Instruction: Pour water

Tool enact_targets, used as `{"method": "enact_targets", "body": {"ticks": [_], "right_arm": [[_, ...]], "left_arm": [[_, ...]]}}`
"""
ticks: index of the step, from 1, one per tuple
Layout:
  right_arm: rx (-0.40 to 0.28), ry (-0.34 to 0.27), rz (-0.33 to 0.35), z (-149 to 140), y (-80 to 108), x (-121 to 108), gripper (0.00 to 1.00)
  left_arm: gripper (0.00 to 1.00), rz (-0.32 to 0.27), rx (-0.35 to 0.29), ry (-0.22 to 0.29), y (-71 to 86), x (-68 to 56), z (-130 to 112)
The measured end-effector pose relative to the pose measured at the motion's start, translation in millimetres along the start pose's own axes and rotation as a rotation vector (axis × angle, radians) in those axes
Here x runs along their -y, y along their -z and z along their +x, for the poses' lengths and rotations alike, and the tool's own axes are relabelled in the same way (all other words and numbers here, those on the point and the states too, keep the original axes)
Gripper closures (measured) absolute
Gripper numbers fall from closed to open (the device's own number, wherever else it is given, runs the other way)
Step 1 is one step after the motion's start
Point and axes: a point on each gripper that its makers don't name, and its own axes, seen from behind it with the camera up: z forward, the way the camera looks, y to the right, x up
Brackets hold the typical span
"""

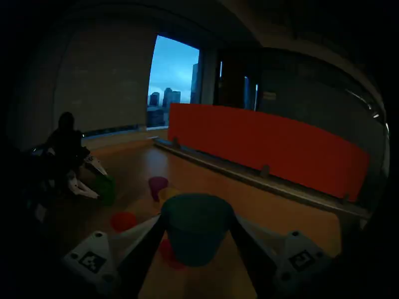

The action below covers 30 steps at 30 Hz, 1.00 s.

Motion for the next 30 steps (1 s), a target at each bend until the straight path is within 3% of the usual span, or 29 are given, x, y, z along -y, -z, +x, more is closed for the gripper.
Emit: {"method": "enact_targets", "body": {"ticks": [17,30], "right_arm": [[0.045,0.001,0.039,-34,-4.7,15,0.07],[0.061,0.01,0.061,-45,-9.3,24,0.07]], "left_arm": [[0.16,-0.016,0.051,0.002,-13.7,-4.3,-28],[0.16,-0.039,0.094,-0.002,-21.0,-11.5,-47]]}}
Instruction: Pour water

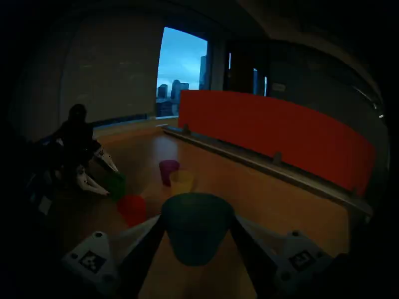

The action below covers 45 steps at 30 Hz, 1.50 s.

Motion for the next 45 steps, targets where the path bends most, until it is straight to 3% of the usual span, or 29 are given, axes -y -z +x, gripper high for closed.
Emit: {"method": "enact_targets", "body": {"ticks": [26,32,45], "right_arm": [[0.005,0.021,0.019,0,-5.6,11,0.06],[0.005,0.023,0.027,-1,-7.1,15,0.06],[0.016,0.023,0.045,-6,-8.0,22,0.06]], "left_arm": [[0.16,-0.046,0.051,-0.013,-11.8,-14.5,-17],[0.16,-0.059,0.052,0.015,-11.5,-13.6,-18],[0.14,-0.056,0.068,-0.003,-11.4,-12.0,-23]]}}
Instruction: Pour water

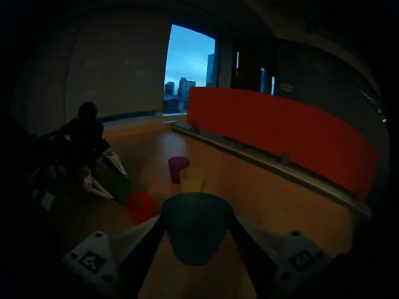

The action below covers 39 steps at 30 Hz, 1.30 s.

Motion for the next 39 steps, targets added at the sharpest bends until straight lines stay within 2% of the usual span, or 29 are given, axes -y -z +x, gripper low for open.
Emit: {"method": "enact_targets", "body": {"ticks": [11,39], "right_arm": [[0.025,-0.002,0.038,-14,-6.1,16,0.05],[0.078,-0.017,0.118,-46,-21.9,48,0.05]], "left_arm": [[0.13,-0.001,0.018,-0.023,4.3,-2.4,-4],[0.11,0.014,0.017,-0.022,19.3,0.2,-8]]}}
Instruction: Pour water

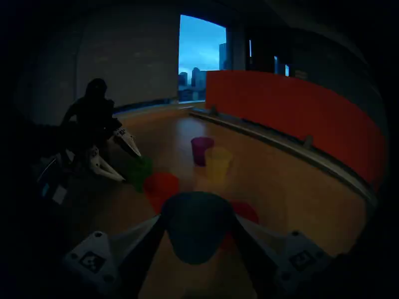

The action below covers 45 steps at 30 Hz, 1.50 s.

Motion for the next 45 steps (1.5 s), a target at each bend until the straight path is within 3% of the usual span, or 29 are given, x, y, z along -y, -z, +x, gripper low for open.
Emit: {"method": "enact_targets", "body": {"ticks": [17,35,45], "right_arm": [[0.058,0.021,0.06,-20,-22.2,21,0.04],[0.118,0.041,0.091,-37,-44.6,28,0.04],[0.139,0.047,0.096,-48,-48.7,30,0.03]], "left_arm": [[0.09,0.026,-0.002,-0.008,14.9,6.9,-1],[0.08,0.053,-0.017,-0.009,32.8,11.2,-2],[0.07,0.05,-0.028,-0.002,34.9,10.9,-1]]}}
